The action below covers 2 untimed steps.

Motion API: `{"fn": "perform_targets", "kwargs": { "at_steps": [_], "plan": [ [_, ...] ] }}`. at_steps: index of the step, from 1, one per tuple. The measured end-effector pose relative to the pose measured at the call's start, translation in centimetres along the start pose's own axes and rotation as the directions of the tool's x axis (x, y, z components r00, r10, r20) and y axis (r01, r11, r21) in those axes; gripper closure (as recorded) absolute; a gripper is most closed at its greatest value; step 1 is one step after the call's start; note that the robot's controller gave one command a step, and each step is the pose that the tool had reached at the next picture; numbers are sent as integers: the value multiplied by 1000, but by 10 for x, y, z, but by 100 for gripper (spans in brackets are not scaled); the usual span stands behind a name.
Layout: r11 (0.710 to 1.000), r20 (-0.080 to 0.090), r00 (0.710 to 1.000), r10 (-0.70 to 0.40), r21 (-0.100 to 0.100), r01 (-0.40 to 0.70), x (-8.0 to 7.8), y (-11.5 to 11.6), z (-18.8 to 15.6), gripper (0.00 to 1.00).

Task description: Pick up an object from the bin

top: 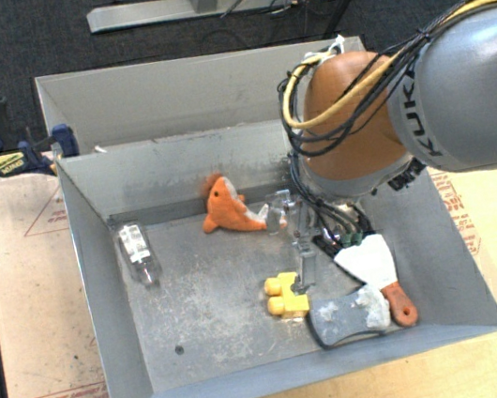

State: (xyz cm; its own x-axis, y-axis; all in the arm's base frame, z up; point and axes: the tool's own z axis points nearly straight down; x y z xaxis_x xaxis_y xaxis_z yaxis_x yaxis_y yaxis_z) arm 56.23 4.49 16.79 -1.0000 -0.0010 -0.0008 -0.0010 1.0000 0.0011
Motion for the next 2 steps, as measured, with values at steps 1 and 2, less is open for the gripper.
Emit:
{"fn": "perform_targets", "kwargs": {
  "at_steps": [1, 2],
  "plan": [
    [1000, 7, 1000, 27, -1, -27, 7, -5, 37, 0],
    [1000, -1, 1000, 25, -1, -25, 12, -12, 77, 0]
  ]
}}
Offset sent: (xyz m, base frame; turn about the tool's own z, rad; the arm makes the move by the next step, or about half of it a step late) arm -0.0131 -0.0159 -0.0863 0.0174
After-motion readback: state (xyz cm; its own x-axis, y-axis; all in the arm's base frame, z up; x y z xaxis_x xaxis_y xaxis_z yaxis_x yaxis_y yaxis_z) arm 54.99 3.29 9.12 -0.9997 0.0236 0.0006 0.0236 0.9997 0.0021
